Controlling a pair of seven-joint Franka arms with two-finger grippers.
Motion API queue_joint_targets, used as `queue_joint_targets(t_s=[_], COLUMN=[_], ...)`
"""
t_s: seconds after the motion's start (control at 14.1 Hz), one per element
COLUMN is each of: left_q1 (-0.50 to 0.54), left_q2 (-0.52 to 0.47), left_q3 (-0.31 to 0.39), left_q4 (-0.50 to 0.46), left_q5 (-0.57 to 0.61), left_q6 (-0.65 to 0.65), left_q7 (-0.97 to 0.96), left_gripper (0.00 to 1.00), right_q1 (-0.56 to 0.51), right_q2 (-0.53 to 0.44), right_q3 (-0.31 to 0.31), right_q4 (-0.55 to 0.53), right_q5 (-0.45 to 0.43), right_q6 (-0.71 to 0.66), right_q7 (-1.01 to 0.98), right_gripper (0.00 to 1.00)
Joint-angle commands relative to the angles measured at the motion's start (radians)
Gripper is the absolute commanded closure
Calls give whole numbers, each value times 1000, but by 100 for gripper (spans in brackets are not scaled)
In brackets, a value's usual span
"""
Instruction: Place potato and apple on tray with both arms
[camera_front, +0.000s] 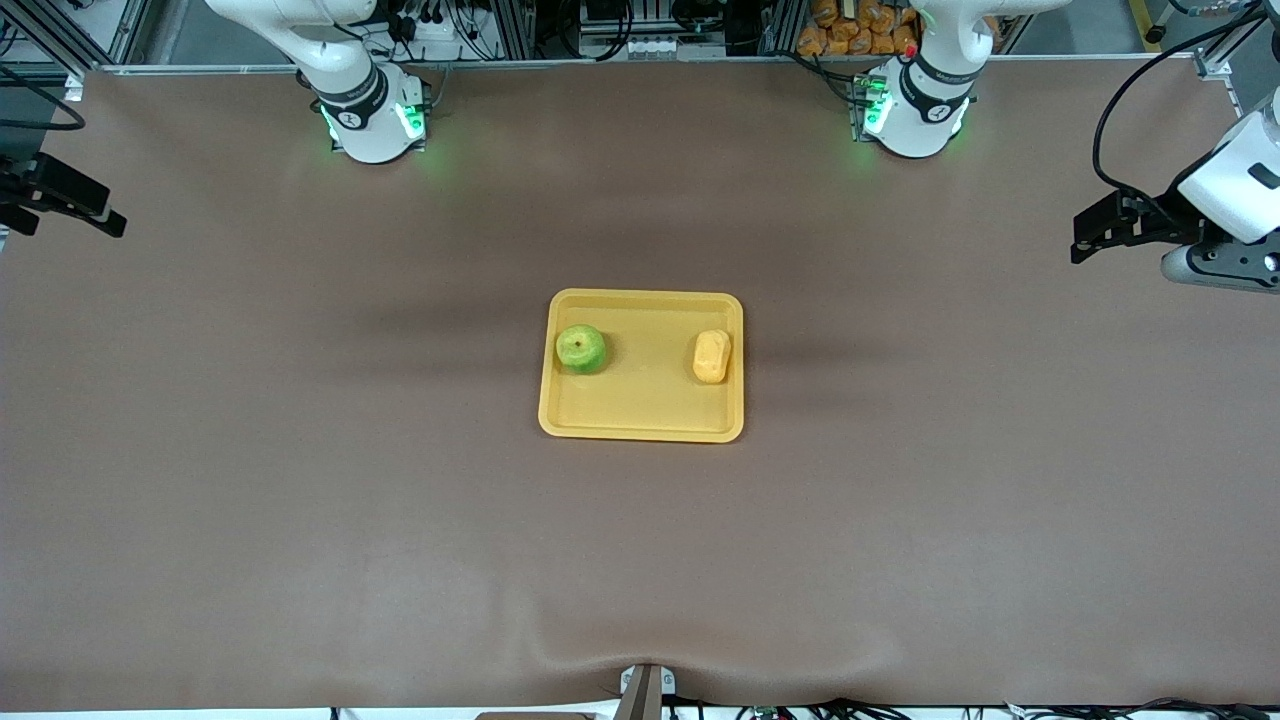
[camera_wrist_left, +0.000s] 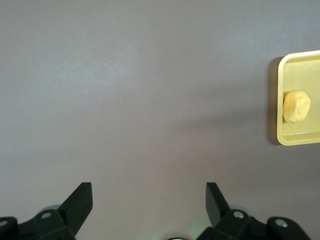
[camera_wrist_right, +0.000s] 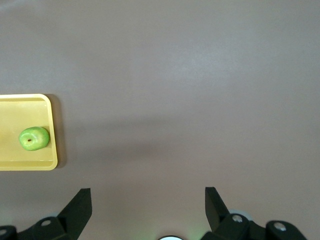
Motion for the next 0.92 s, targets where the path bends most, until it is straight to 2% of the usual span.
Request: queue_joint_targets(t_s=[0.0,0.28,0.43,0.85], left_q1=[5,5,5,6], left_q2=[-5,-7,-8,-7], left_q3=[-8,-8,-8,-8], left_q4=[-2,-4,-5,-7], left_q5=[17,17,17,17], left_q6=[6,6,6,4], left_q7=[15,14,12,3], left_gripper=[0,0,0,0], right_q1=[-11,-19,-28,-27], right_q2=[-88,-83,-83,-83], right_q3=[21,17,12,15], right_q4=[-110,-104,-104,-104], right_q5=[-20,-64,-66,-64], right_q6=[34,35,38,38], right_q7=[-12,-44,-112,-110], right_gripper=[0,0,0,0])
